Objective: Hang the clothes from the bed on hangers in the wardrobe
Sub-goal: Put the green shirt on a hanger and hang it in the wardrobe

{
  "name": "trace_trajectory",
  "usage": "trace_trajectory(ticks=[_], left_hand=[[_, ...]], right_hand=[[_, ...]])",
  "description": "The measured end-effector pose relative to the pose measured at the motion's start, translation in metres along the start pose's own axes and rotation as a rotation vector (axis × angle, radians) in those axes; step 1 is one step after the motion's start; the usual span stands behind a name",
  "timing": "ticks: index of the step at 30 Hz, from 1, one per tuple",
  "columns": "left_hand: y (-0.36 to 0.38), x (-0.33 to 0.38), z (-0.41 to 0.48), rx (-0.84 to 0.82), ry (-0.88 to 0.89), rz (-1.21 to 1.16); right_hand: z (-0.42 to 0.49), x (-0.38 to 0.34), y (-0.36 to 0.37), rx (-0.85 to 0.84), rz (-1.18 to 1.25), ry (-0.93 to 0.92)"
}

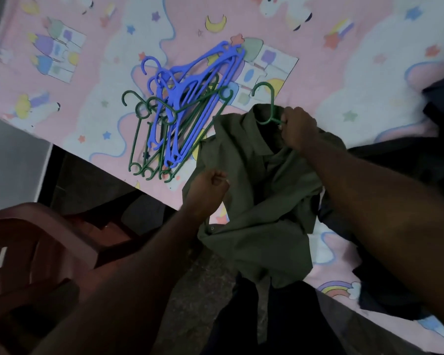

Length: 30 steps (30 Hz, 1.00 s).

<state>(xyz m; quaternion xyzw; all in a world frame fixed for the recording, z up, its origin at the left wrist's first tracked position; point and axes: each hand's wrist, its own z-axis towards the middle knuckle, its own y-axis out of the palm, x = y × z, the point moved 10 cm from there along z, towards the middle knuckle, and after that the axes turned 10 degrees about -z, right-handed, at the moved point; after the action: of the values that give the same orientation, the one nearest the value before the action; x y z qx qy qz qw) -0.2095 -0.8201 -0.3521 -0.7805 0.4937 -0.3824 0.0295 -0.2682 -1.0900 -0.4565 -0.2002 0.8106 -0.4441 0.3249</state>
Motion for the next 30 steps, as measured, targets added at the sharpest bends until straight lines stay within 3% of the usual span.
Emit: trace_trajectory(ticks=[3, 8, 12, 17, 21, 25, 30], left_hand=[[-0.013, 0.017, -0.007, 0.035, 0.051, 0.088], [-0.06, 0.077, -0.034, 0.161, 0.256, 0.233], [-0.125, 0.131, -0.08, 0.294, 0.499, 0.208], [-0.204, 0.174, -0.159, 0.368, 0.671, 0.138], [-0.238, 0.202, -0.226, 0.303, 0.827, 0.12], [-0.275, 0.23, -0.29, 0.412, 0.994, 0.116], [-0.295, 0.261, -0.362, 0.444, 1.187, 0.064]], right_hand=[[-0.019, -0.032, -0.043, 0.088, 0.104, -0.15], [-0.057, -0.105, -0.128, 0.219, 0.047, -0.359], [-0.105, -0.174, -0.202, 0.328, 0.05, -0.502], [-0.186, -0.249, -0.284, 0.415, 0.075, -0.659], [-0.249, -0.3, -0.339, 0.43, 0.084, -0.724], [-0.304, -0.339, -0.394, 0.468, 0.058, -0.724], [-0.362, -0.382, -0.463, 0.48, 0.316, -0.701]])
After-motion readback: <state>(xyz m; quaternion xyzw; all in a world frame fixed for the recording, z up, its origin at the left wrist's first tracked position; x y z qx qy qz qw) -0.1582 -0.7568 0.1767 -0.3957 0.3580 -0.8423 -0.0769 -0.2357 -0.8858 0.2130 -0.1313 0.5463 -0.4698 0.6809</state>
